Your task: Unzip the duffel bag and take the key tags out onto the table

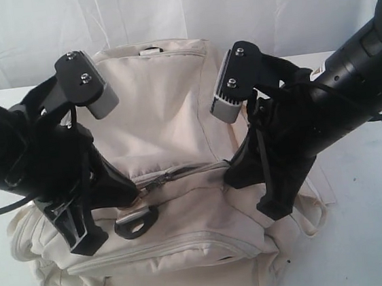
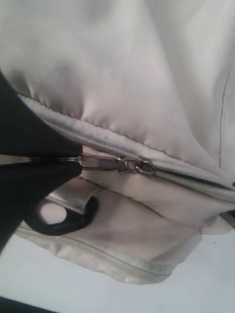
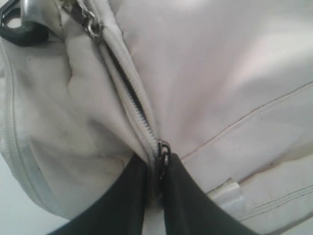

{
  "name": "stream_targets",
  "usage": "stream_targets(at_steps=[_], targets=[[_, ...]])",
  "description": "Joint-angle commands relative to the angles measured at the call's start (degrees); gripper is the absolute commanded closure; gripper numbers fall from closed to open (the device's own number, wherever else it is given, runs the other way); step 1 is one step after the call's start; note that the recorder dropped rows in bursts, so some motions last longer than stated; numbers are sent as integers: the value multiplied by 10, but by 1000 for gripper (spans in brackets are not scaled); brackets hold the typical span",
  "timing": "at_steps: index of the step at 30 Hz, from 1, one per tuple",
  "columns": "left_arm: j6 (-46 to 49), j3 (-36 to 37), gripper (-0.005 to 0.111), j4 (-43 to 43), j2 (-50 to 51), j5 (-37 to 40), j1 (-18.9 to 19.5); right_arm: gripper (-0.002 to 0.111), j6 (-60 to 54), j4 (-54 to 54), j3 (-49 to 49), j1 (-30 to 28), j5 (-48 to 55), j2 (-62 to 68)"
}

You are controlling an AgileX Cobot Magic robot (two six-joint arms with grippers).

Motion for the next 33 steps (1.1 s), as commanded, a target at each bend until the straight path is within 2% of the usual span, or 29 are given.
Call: stream_targets(at_steps=[1, 5, 13, 33], targets=[[-15, 0, 107, 28, -6, 30, -4, 108, 12, -24, -4, -4, 7, -7], [-25, 0, 107, 54, -6, 57, -3, 108, 16, -24, -4, -4, 11, -7], [-110, 0, 107, 161, -6, 107, -3, 108, 28, -25, -4, -4, 19, -7], [-224, 0, 107, 405, -6, 154, -3, 108, 32, -42, -4, -4, 25, -7]])
